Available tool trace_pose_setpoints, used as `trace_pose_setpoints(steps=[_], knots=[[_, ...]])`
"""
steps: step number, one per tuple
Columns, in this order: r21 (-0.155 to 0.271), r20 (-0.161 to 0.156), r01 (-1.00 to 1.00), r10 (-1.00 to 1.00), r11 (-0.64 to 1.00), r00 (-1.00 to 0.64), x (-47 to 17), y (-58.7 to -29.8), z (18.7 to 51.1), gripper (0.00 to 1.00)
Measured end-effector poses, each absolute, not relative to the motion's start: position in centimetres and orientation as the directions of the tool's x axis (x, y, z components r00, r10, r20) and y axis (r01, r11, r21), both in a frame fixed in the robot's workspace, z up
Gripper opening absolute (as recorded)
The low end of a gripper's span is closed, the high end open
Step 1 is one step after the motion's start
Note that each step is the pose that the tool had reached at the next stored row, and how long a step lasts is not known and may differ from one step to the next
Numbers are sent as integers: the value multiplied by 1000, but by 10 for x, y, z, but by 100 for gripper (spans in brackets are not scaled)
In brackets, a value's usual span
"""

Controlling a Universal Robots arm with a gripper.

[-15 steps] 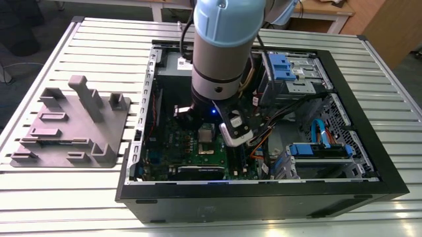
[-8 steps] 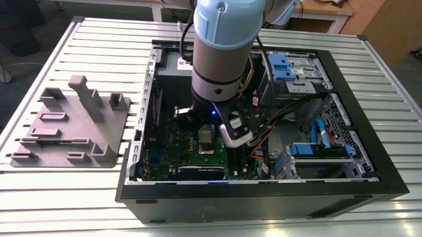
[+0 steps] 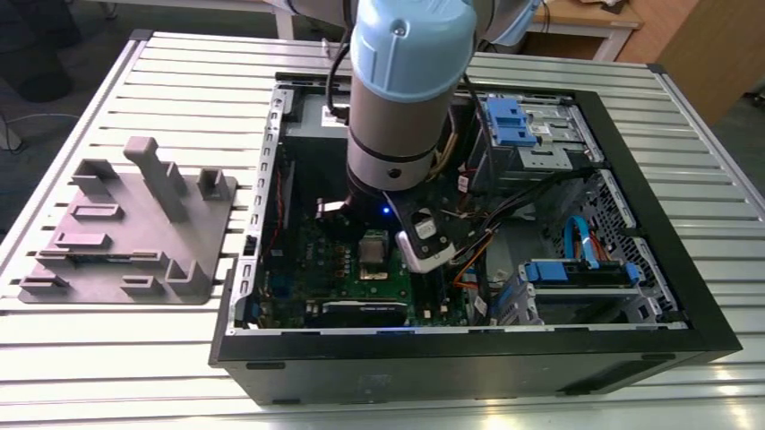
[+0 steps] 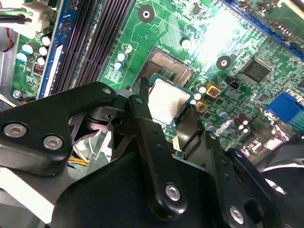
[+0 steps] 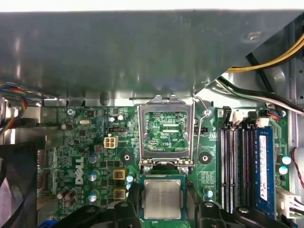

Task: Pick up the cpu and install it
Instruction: 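Place the cpu into insertion slot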

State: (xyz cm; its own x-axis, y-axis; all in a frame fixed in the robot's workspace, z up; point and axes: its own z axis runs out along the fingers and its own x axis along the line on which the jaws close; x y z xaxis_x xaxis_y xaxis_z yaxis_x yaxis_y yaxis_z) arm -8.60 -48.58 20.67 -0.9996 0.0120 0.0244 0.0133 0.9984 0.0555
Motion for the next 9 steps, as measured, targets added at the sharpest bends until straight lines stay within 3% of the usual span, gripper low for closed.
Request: trace_pose_setpoints(steps=[9], knots=[[56,24,13,12,998,-1000,-86,-489,201,47]])
